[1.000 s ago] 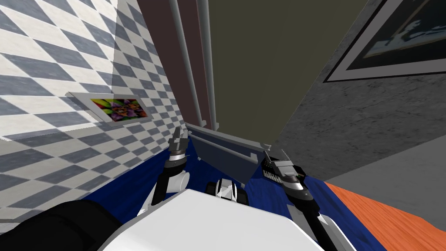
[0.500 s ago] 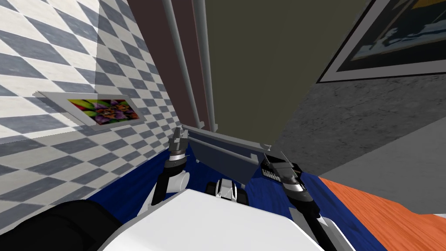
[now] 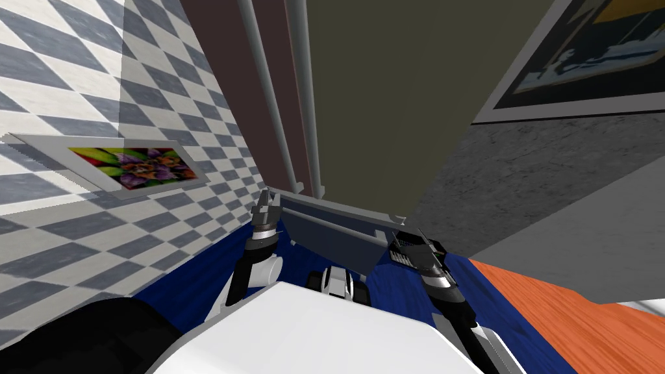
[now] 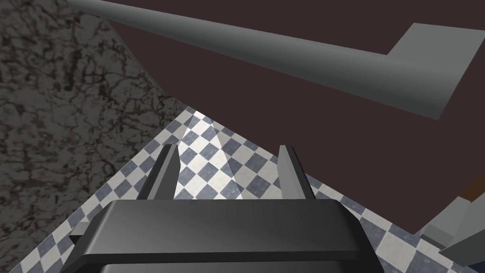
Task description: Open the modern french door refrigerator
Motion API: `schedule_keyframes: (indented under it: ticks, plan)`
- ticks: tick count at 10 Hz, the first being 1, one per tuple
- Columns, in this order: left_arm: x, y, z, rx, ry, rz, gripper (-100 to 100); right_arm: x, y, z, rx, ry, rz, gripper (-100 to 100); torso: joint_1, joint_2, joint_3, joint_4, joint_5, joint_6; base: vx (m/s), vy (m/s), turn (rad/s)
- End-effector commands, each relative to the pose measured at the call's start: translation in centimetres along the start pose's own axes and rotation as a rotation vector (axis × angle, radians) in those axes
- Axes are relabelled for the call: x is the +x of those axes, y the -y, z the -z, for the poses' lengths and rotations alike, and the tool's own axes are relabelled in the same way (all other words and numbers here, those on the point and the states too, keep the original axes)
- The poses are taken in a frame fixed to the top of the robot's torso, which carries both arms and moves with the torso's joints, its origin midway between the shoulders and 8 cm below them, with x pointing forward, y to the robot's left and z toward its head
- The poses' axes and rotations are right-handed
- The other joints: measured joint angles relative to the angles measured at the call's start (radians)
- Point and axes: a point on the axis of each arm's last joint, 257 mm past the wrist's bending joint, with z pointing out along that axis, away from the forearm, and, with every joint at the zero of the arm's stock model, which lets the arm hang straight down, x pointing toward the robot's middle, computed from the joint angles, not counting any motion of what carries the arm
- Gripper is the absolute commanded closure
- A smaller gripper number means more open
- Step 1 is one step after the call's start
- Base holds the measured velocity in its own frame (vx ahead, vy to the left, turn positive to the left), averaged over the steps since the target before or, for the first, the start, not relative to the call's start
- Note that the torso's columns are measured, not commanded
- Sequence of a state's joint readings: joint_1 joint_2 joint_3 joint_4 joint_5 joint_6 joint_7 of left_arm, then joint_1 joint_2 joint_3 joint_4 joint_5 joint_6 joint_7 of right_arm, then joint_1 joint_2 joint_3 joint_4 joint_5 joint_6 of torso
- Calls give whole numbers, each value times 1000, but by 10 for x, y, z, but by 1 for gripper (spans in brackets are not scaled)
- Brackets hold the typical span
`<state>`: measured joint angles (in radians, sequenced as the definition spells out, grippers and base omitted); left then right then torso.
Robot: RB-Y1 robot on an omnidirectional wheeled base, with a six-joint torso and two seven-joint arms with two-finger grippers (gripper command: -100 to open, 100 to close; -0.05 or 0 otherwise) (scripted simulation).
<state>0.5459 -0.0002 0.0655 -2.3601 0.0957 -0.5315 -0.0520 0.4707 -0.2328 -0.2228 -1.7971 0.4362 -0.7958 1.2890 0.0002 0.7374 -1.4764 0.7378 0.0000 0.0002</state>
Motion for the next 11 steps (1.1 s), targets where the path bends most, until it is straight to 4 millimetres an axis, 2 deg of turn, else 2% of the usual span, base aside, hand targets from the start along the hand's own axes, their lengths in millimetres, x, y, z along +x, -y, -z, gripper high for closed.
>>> schedule_keyframes:
  ticks: [1, 2, 3, 5, 8, 11]
  plan:
    - [0, 0, 0, 0, 0, 0, 0, 15, -4, 7, -17, -29, 100, -100, 0, 0, 0, 0, 0, -1, 40, 56, -102]
    - [0, 0, 0, 0, 0, 0, 0, 15, -4, 7, -17, -29, 127, -100, 1, 0, 0, 0, 0, 0, 31, 51, -64]
    - [0, 0, 0, 0, 0, 0, 0, 25, -7, 13, -28, -49, 164, -100, 0, 1, 1, 0, 0, 0, 42, 46, -96]
    - [0, 0, 0, 0, 0, 0, 0, 25, -7, 13, -29, -48, 198, -100, -1, 1, 1, 0, 0, 0, 19, 34, -22]
    - [0, 0, 0, 0, 0, 0, 0, 44, -15, 24, -52, -84, 301, -100, 0, 1, 0, 0, 0, 0, 24, 44, -89]
    - [0, 0, 0, 0, 0, 0, 0, 52, -19, 29, -64, -100, 374, -100, -2, -2, 0, -4, -3, -1, 28, 42, -66]
